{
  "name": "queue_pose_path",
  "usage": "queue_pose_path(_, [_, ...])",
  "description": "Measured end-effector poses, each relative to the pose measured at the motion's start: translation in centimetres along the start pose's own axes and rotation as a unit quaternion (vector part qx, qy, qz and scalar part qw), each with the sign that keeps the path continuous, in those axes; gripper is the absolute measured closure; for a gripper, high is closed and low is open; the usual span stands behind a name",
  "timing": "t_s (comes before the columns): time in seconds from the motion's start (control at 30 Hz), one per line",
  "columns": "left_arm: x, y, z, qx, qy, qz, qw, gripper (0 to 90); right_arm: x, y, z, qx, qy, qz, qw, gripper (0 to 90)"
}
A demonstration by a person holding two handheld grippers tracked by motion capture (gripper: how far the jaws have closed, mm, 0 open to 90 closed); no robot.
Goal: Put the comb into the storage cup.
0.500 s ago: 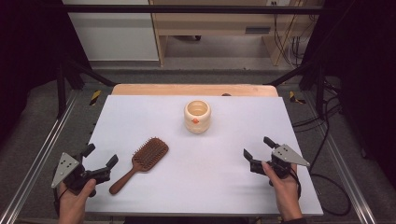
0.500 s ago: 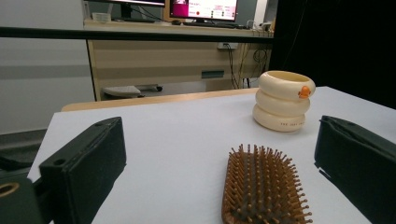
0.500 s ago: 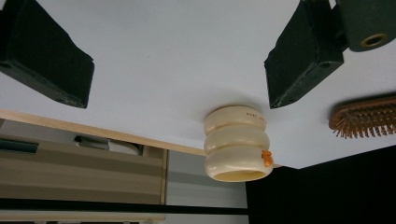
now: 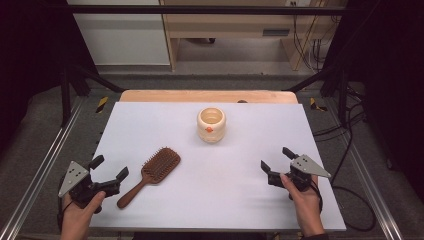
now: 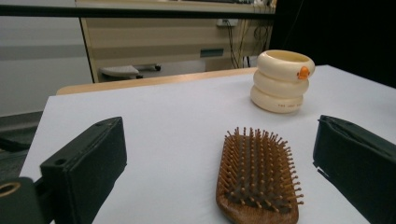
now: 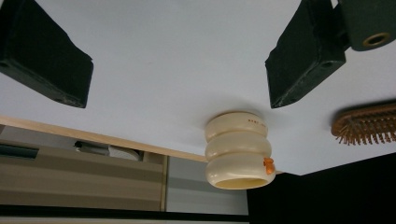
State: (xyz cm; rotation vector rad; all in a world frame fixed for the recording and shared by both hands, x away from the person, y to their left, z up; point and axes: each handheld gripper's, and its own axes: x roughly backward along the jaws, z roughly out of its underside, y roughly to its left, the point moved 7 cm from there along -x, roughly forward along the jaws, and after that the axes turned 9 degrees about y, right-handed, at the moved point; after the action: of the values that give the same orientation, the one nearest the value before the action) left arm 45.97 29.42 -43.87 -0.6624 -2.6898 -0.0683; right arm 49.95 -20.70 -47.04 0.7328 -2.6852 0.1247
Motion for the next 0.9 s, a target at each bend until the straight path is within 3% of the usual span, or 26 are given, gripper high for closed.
queue_pose_path(0.17, [-0.2, -0.8, -0.5, -0.016, 0.035, 0.002, 0.9992, 3.1, 0.0, -0.1, 0.1, -0.004, 0.001, 0.002, 1.0000, 7.2])
queue_pose_path(0.37, [-1.1, -2.1, -0.9, -0.032, 0.104, 0.019, 0.9938, 3.6, 0.0, 0.0, 0.1, -0.003, 0.002, 0.005, 1.0000, 6.8])
queue_pose_path(0.4, [-1.1, -2.1, -0.9, -0.032, 0.104, 0.019, 0.9938, 3.7, 0.0, 0.0, 0.1, -0.005, 0.003, 0.004, 1.0000, 6.7])
queue_pose_path(0.43, [-1.6, -2.1, -0.8, -0.037, 0.124, 0.015, 0.9915, 3.9, 0.0, 0.0, 0.1, -0.005, 0.004, 0.005, 1.0000, 7.0])
queue_pose_path(0.47, [-1.6, -2.1, -0.8, -0.037, 0.124, 0.015, 0.9915, 4.4, 0.1, 0.0, 0.0, -0.004, 0.003, 0.010, 0.9999, 7.1])
queue_pose_path(0.5, [-1.9, -2.2, -0.8, -0.044, 0.142, 0.010, 0.9888, 4.8, 0.2, -0.1, -0.1, -0.004, 0.000, 0.012, 0.9999, 7.1])
queue_pose_path(0.53, [-1.9, -2.2, -0.8, -0.044, 0.142, 0.010, 0.9888, 4.8, 0.2, -0.1, -0.1, -0.004, 0.000, 0.012, 0.9999, 7.1])
queue_pose_path(0.6, [-2.3, -2.4, -0.6, -0.048, 0.171, 0.011, 0.9841, 4.8, 0.3, -0.1, -0.2, -0.005, -0.003, 0.010, 0.9999, 6.7])
queue_pose_path(0.7, [-2.7, -2.8, -0.5, -0.054, 0.194, 0.012, 0.9795, 4.8, 0.3, 0.0, -0.2, -0.008, -0.003, 0.007, 0.9999, 6.0])
queue_pose_path(0.73, [-3.0, -3.1, -0.3, -0.059, 0.212, 0.016, 0.9753, 4.7, 0.3, 0.0, -0.2, -0.009, -0.004, 0.006, 0.9999, 5.8])
queue_pose_path(0.77, [-3.0, -3.1, -0.3, -0.059, 0.212, 0.016, 0.9753, 4.6, 0.3, 0.0, -0.2, -0.009, -0.004, 0.006, 0.9999, 5.8])
queue_pose_path(0.9, [-3.6, -3.6, -0.1, -0.076, 0.241, 0.018, 0.9674, 4.9, 0.3, 0.1, -0.1, -0.006, 0.001, 0.007, 1.0000, 5.7])
